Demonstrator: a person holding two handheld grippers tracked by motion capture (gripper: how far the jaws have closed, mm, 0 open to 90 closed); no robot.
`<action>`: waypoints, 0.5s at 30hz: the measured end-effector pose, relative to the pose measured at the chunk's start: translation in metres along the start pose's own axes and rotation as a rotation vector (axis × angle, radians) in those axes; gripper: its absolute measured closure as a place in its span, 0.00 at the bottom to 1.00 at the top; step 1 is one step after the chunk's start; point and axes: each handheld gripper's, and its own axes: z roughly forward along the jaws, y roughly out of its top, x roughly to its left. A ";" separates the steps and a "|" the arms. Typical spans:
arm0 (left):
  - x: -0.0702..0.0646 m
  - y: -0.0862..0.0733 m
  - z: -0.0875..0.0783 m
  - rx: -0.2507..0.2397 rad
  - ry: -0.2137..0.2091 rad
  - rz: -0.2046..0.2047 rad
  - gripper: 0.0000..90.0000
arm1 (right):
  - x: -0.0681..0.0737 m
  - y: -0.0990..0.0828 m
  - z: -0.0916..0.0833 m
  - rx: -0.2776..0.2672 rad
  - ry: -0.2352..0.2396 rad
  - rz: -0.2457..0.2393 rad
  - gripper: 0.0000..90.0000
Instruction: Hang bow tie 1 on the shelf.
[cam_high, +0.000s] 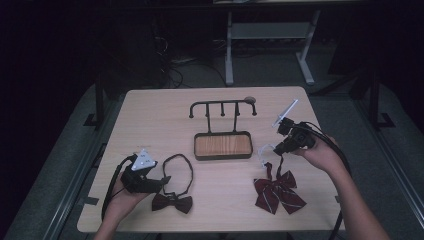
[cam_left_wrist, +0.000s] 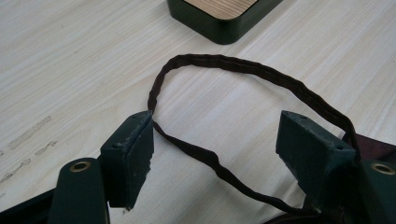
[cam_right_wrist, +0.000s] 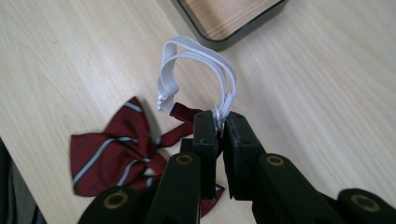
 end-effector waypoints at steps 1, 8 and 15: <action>0.000 0.000 0.000 -0.002 -0.001 -0.002 0.31 | 0.001 0.000 -0.002 -0.003 -0.001 -0.001 0.93; 0.000 0.000 0.000 -0.001 -0.001 -0.001 0.31 | 0.004 0.002 -0.014 -0.022 -0.009 -0.015 0.93; 0.000 0.000 0.000 -0.004 -0.001 -0.001 0.31 | 0.007 0.006 -0.028 -0.042 -0.019 -0.029 0.93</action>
